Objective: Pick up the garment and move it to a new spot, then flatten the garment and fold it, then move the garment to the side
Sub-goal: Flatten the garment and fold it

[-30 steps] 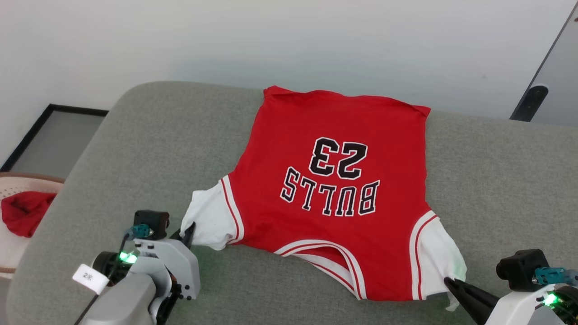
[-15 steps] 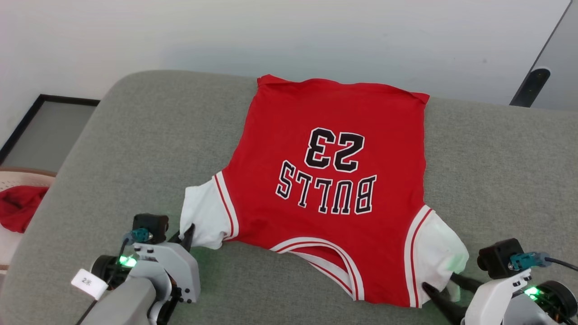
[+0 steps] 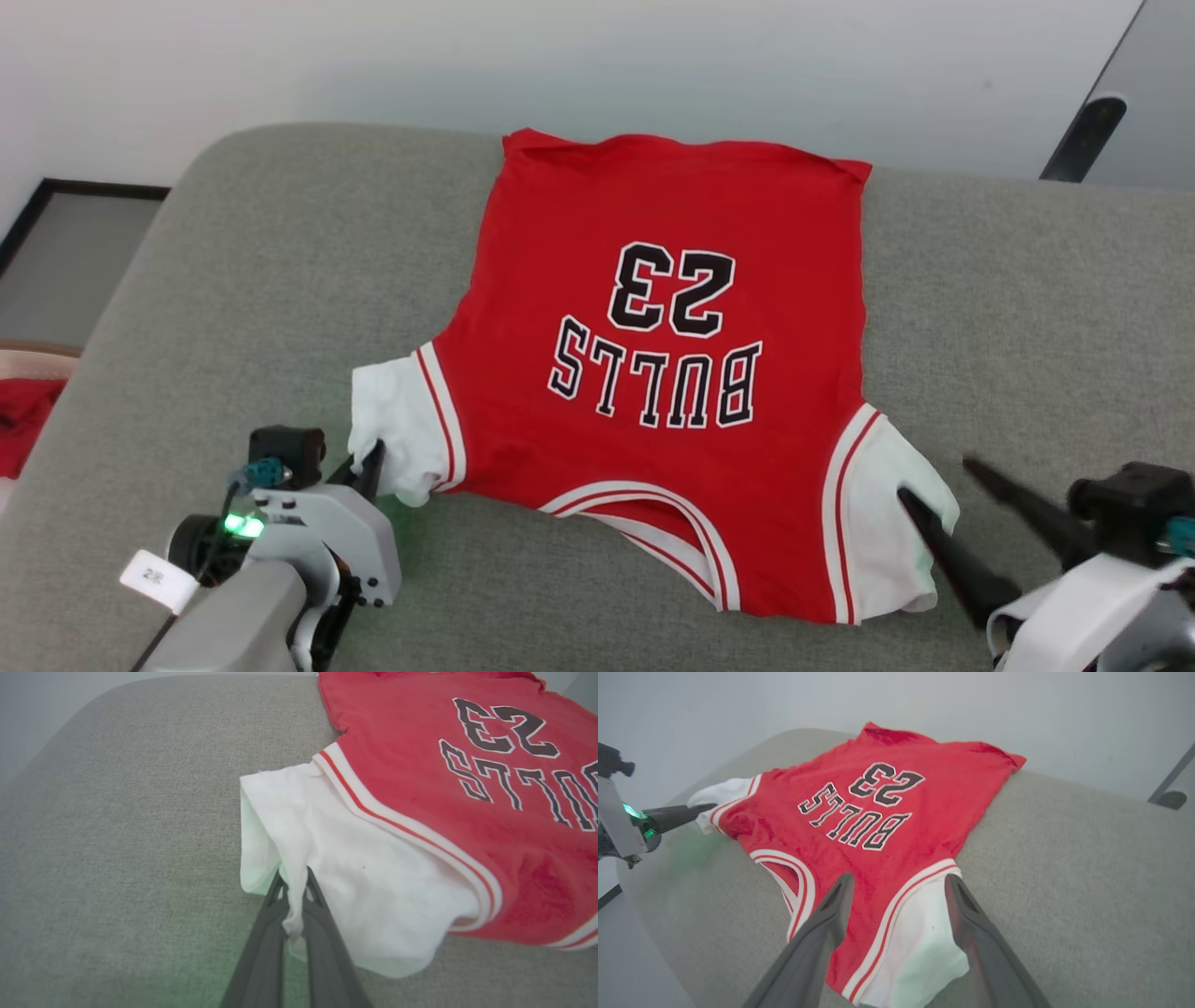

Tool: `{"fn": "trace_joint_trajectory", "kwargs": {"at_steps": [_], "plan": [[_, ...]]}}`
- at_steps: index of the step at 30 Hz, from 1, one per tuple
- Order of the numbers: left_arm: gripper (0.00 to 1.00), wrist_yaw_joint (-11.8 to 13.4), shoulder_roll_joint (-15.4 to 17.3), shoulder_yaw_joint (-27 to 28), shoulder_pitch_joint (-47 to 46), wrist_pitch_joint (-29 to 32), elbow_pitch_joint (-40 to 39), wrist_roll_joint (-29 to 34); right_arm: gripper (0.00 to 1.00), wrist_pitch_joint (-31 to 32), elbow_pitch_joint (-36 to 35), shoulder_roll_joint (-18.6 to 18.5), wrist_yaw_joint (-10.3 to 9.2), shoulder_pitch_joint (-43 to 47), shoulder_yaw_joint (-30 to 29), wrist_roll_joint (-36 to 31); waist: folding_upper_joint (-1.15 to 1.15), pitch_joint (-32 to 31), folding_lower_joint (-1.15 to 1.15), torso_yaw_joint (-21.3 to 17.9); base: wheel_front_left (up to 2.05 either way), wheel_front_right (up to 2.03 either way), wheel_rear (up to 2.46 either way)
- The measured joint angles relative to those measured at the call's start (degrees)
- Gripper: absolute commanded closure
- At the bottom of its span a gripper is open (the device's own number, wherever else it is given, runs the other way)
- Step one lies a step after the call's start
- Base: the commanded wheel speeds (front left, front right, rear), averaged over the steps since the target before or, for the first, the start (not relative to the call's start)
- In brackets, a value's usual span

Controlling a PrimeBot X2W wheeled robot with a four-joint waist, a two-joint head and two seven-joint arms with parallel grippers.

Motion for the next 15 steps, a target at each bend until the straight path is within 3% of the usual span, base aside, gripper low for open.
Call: {"fn": "trace_joint_trajectory", "kwargs": {"at_steps": [7,15], "plan": [[1.0,0.7,0.66,1.75,0.06,-0.07,-2.44,0.9,0.0,-11.17,-1.85,2.87,0.05,-5.09,-3.27,-6.11,0.0,1.85,0.0,-0.51,0.0,0.0,0.0],[1.0,1.46,-0.19,2.78,-1.05,-0.07,-4.95,2.71,0.0,-12.96,10.01,4.65,0.07,-21.61,-4.79,-9.88,0.0,4.78,0.0,0.29,0.0,0.0,0.0]]}}
